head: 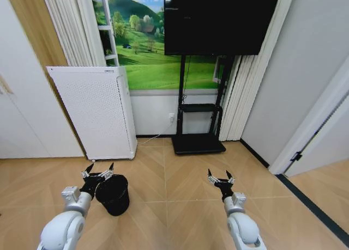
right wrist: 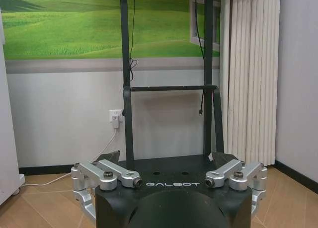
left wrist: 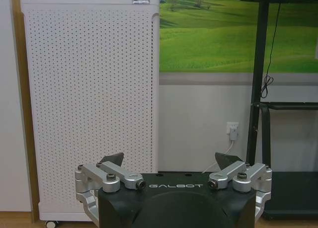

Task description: Pick up the trash bin and place the garbage on the floor into it.

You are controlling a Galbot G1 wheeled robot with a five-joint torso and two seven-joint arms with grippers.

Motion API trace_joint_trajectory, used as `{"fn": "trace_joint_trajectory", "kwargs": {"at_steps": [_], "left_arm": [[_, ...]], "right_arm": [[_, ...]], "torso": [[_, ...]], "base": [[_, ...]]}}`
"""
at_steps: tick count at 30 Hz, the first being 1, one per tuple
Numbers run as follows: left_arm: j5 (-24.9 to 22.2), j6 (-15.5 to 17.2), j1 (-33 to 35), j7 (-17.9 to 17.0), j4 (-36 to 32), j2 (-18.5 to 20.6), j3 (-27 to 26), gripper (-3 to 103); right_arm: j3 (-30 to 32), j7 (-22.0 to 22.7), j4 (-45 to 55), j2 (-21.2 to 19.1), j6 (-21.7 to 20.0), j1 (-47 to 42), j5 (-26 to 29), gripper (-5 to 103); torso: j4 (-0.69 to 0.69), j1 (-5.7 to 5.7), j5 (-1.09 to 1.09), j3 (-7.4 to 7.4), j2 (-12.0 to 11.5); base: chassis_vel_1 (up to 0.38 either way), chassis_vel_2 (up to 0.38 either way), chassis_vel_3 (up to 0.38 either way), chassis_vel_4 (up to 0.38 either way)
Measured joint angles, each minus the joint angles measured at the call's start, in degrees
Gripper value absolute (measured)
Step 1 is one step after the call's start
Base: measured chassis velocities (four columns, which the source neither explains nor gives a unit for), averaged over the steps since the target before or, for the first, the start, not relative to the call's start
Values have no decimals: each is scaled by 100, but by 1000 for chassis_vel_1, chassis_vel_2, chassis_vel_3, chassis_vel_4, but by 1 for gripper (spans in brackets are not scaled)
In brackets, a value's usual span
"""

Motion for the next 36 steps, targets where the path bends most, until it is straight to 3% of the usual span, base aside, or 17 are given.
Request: {"fn": "trace_joint_trajectory", "kwargs": {"at_steps": [36], "left_arm": [[51, 64, -75, -20, -83, -65, -4, 100]], "right_arm": [[-89, 17, -139, -182, 22, 126, 257, 100]], "torso": [[0, 325, 0, 533, 857]], "base": [[0, 0, 0, 0]]}}
